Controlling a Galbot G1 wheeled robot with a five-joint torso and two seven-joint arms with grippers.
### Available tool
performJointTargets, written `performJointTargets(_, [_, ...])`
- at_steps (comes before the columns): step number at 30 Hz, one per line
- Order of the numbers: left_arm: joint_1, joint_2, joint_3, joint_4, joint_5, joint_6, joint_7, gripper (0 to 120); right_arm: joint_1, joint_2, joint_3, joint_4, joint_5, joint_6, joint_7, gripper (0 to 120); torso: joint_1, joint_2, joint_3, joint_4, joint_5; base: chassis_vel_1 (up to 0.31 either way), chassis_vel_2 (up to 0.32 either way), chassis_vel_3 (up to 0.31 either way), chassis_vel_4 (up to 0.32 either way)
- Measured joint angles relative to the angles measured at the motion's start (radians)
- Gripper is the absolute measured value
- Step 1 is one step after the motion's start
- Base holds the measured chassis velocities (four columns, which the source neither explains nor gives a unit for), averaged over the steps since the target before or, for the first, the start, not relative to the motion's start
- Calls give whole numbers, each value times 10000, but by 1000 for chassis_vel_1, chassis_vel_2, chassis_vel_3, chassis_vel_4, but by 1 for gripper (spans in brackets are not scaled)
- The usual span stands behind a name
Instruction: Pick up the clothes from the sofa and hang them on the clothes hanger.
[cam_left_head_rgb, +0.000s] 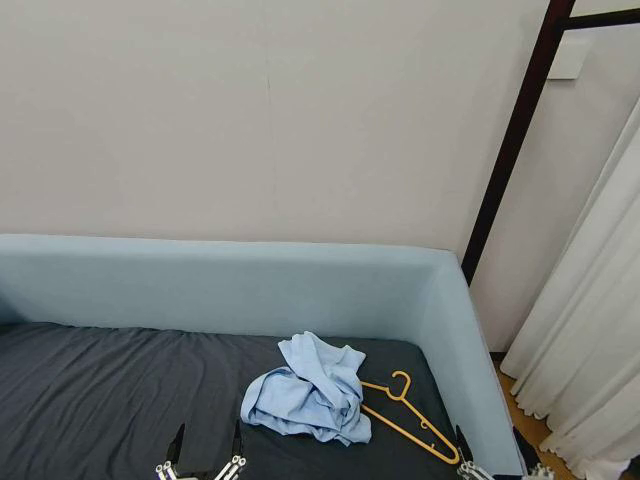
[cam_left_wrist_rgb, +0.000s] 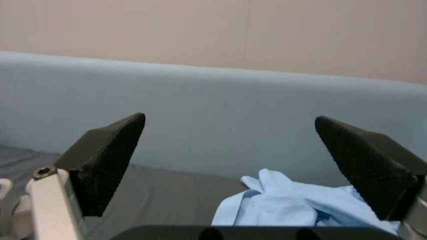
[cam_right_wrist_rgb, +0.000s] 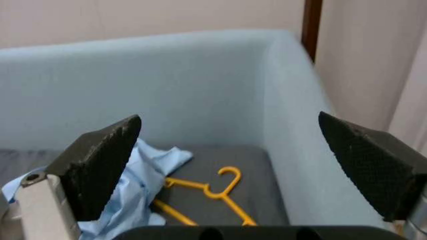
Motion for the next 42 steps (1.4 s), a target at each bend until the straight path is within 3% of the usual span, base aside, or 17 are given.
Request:
performJointTargets(7, [-58, 10, 163, 259, 6, -44, 5, 100, 1167, -1605, -451, -26, 1818, -1937, 520, 100, 1, 0, 0, 0, 0, 0, 0, 0, 0])
performJointTargets(12, [-182, 126, 313, 448, -14, 23, 19, 100, 2089, -2313, -794, -264, 2619, -2873, 706, 100, 1, 0, 0, -9, -1, 0, 0, 0, 0])
performJointTargets(15, [-65, 16, 268, 541, -28, -35, 20, 100, 3360, -3135, -1701, -806, 3529, -3454, 876, 100, 1, -1, 1, 6, 0, 0, 0, 0, 0])
performJointTargets(18, [-19, -59, 213, 549, -30, -48, 19, 100, 4006, -3553, -2359, -1179, 3704, -3530, 825, 100, 1, -1, 1, 1, -1, 0, 0, 0, 0])
performJointTargets(21, [-13, -225, 165, 661, -17, -36, 17, 100, 5436, -3950, -3767, -1813, 3761, -3672, 682, 100, 1, -1, 1, -3, 0, 0, 0, 0, 0])
performJointTargets(27, [-8, -492, 66, 723, -27, -6, 13, 100, 7220, -3879, -5358, -2298, 3185, -3808, 467, 100, 1, -1, 1, -1, -2, 0, 0, 0, 0])
performJointTargets(31, [132, -646, 56, 776, -10, -29, 9, 100, 8856, -3586, -7297, -2822, 3224, -4176, 406, 100, 1, -1, 1, 1, -2, 0, 0, 0, 0])
performJointTargets(38, [208, -743, 2, 894, -4, -141, -24, 100, 10172, -3362, -9397, -3752, 3260, -4415, 382, 100, 1, -1, 1, -3, -4, 0, 0, 0, 0])
performJointTargets(42, [335, -835, -55, 989, -4, -321, -30, 100, 10966, -2862, -10406, -4523, 3011, -4513, 212, 100, 1, -1, 0, -4, -5, 0, 0, 0, 0])
